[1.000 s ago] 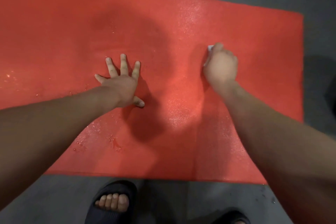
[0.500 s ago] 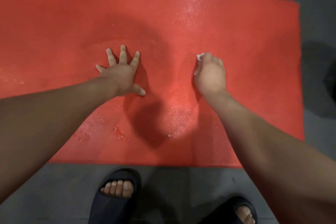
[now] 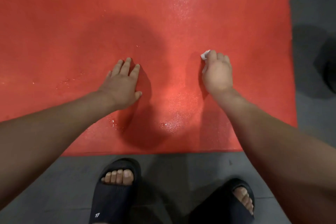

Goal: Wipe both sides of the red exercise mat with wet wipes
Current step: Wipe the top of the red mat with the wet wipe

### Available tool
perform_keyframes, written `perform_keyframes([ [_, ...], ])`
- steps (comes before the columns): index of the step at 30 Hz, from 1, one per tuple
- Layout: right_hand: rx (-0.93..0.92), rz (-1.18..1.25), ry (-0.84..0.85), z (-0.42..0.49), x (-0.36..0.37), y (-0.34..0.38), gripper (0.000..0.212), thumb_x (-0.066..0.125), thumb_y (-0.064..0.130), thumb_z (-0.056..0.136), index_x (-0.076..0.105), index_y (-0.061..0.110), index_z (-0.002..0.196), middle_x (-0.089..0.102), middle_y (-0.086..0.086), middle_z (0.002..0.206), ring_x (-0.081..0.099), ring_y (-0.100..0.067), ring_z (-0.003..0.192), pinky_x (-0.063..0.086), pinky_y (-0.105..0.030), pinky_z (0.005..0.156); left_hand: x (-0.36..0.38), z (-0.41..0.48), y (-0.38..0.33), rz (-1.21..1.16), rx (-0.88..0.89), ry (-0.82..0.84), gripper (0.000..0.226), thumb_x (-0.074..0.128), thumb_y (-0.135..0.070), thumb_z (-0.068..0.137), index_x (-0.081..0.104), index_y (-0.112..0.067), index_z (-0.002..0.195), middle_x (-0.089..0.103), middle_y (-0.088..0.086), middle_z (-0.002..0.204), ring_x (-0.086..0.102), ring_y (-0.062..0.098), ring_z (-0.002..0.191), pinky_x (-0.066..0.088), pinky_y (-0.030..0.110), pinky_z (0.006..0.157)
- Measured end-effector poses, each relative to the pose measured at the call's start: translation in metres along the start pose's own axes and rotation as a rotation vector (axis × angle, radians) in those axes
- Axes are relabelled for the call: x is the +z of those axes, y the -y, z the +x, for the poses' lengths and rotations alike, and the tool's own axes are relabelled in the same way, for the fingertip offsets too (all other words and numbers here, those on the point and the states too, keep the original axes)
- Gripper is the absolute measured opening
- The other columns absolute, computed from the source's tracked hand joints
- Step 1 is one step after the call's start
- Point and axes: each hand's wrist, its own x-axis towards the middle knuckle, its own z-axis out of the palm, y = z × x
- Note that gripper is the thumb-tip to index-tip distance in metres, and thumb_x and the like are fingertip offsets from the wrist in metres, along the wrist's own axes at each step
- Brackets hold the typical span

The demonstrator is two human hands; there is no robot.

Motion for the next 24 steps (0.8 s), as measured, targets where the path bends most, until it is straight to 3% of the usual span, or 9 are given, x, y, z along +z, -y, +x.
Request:
perform_keyframes([
  [2,-0.163,0.02,0.014,-0.013,0.009,0.029,0.026,0.045,0.006,0.089,0.062,0.009,0.11,0.064,-0.018,0.103,0.059,-0.037,0.085,0.04,-0.042,0.081,0.001,0.0,0.0,0.003,-0.006,0.002,0.099,0.065,-0.049,0.092,0.004,-0.017,0.162,-0.008,0.014,0.169,-0.005,0.035,0.156,0.016,0.053,0.125],
  [5,-0.604,0.131,0.156,-0.055,0.011,0.058,0.03,0.057,0.002,0.085,0.059,0.011,0.113,0.061,-0.009,0.106,0.053,-0.03,0.084,0.041,-0.039,0.078,0.001,-0.001,-0.001,0.013,-0.013,-0.001,0.098,0.064,-0.05,0.093,0.002,-0.018,0.162,-0.01,0.014,0.169,-0.006,0.034,0.156,0.014,0.052,0.125],
  [7,-0.682,0.132,0.201,-0.063,0.004,0.045,0.032,0.062,0.005,0.083,0.059,0.013,0.114,0.061,-0.007,0.098,0.053,-0.03,0.085,0.045,-0.041,0.078,0.002,-0.002,-0.001,0.016,-0.013,-0.004,0.097,0.062,-0.05,0.094,0.001,-0.018,0.162,-0.01,0.013,0.169,-0.007,0.034,0.156,0.014,0.052,0.125],
  [9,-0.484,0.101,0.153,-0.046,0.0,0.019,0.028,0.056,0.008,0.087,0.061,0.016,0.113,0.064,-0.009,0.094,0.056,-0.034,0.087,0.046,-0.042,0.08,0.001,-0.004,0.0,0.02,-0.01,-0.006,0.097,0.061,-0.051,0.094,0.001,-0.019,0.162,-0.01,0.013,0.169,-0.006,0.034,0.156,0.014,0.051,0.125],
  [12,-0.029,0.092,-0.018,-0.014,-0.004,-0.024,0.026,0.041,0.01,0.091,0.061,0.011,0.107,0.069,-0.013,0.1,0.06,-0.04,0.086,0.042,-0.044,0.081,-0.002,-0.007,0.001,0.015,0.001,-0.008,0.097,0.062,-0.051,0.093,0.003,-0.02,0.163,-0.009,0.011,0.169,-0.005,0.032,0.156,0.014,0.05,0.125],
  [15,0.061,0.118,-0.023,-0.006,-0.005,-0.015,0.025,0.042,0.005,0.091,0.061,0.004,0.108,0.068,-0.017,0.107,0.061,-0.041,0.09,0.039,-0.043,0.084,-0.002,-0.013,-0.001,0.01,0.009,-0.004,0.097,0.064,-0.049,0.092,0.006,-0.018,0.163,-0.006,0.012,0.169,-0.003,0.034,0.156,0.014,0.049,0.126],
  [19,-0.261,0.148,0.088,-0.051,0.002,0.044,0.028,0.055,-0.002,0.084,0.061,0.007,0.109,0.066,-0.019,0.108,0.061,-0.038,0.082,0.043,-0.041,0.079,0.005,-0.026,-0.007,0.007,0.01,-0.003,0.098,0.065,-0.049,0.091,0.006,-0.018,0.162,-0.004,0.01,0.169,-0.002,0.035,0.154,0.012,0.046,0.126],
  [22,-0.664,0.162,0.25,-0.112,0.005,0.063,0.049,0.065,-0.004,0.075,0.053,0.015,0.119,0.061,-0.006,0.112,0.054,-0.029,0.087,0.045,-0.039,0.083,0.012,-0.035,-0.009,0.016,0.021,-0.03,0.097,0.065,-0.048,0.09,0.009,-0.018,0.162,0.002,0.009,0.168,0.0,0.034,0.154,0.012,0.05,0.126],
  [24,-0.812,0.115,0.287,-0.115,-0.002,0.045,0.051,0.066,0.001,0.074,0.052,0.02,0.12,0.06,-0.001,0.108,0.053,-0.026,0.091,0.047,-0.039,0.083,0.015,-0.04,-0.009,0.014,0.028,-0.055,0.094,0.066,-0.047,0.089,0.013,-0.018,0.162,0.008,0.008,0.167,0.004,0.033,0.153,0.013,0.053,0.125],
])
